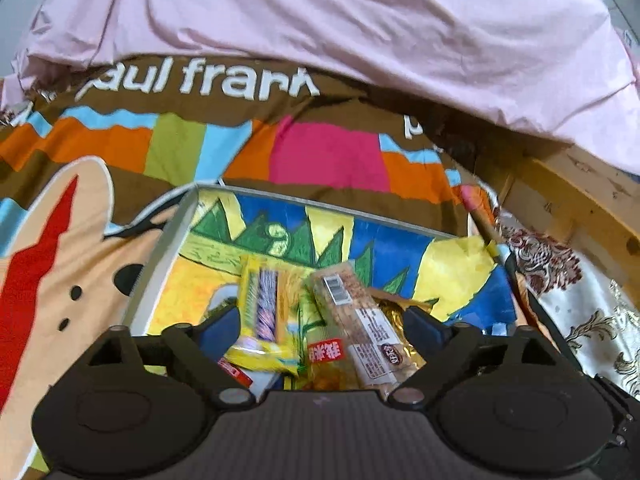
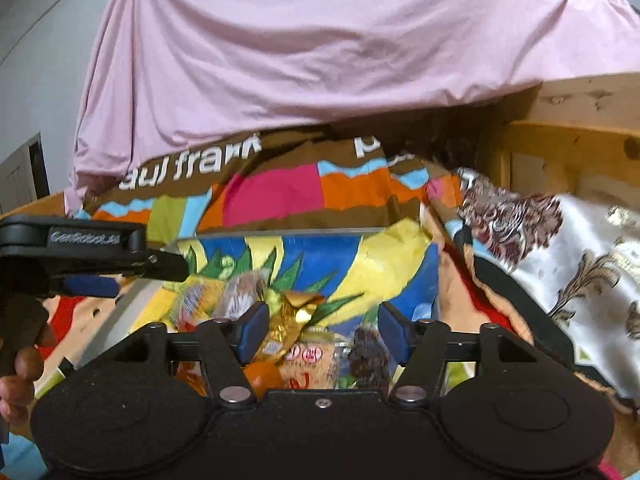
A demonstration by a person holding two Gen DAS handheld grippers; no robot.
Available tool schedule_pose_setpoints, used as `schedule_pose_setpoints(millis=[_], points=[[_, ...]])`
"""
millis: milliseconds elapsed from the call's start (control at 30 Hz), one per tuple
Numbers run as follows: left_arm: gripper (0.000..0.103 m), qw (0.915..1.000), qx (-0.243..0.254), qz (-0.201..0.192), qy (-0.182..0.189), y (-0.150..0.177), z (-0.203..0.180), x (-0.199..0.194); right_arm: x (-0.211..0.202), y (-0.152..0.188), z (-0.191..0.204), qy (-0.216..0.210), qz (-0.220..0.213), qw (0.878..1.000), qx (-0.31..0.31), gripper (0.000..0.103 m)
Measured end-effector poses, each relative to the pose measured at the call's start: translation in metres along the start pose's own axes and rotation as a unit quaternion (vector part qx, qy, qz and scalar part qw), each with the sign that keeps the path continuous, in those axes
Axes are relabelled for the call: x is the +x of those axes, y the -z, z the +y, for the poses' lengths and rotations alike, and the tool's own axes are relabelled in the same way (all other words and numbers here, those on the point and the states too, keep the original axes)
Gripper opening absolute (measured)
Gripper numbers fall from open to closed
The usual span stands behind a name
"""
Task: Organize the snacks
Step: 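Open both tools and lift them up away from the tray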
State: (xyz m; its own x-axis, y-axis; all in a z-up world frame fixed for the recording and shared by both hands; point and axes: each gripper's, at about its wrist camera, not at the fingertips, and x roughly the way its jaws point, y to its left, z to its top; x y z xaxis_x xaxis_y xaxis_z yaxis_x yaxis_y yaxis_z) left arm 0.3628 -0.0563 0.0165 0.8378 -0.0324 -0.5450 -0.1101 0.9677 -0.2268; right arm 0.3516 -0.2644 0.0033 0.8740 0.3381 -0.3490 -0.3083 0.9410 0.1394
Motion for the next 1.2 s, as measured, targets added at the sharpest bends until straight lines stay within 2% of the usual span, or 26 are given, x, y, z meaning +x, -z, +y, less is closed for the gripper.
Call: schedule_pose_setpoints(millis=[100,267,667,933,1200], points=[[0.100,0.9999,0.003,-0.015,-0.001,-0.002,0.002,-0.015,-0.014,-0.008,-0.001,0.000,-0.015,1.000,0.005,0.075],[0.102,0.9991,0.012,-0.041,-0.004,-0.006,0.003,-0.045,-0.040,-0.020,-0.001,0.001,-0.041,0.999,0.012,0.085],[0.102,0.9957,0.031,-0.087,-0.007,0.002,0.006,-0.120,-0.110,-0.033,0.014,-0.001,-0.091,0.996,-0.026,0.096],[0.103,0.9907,0.046,-0.126,-0.021,0.025,0.008,-0.170,-0.150,-0.028,0.027,-0.008,-0.105,0.994,-0.031,0.101],[0.103,0.9874,0.057,-0.144,-0.033,0.045,0.016,-0.209,-0.188,-0.018,0.040,-0.017,-0.112,0.993,-0.037,0.102]])
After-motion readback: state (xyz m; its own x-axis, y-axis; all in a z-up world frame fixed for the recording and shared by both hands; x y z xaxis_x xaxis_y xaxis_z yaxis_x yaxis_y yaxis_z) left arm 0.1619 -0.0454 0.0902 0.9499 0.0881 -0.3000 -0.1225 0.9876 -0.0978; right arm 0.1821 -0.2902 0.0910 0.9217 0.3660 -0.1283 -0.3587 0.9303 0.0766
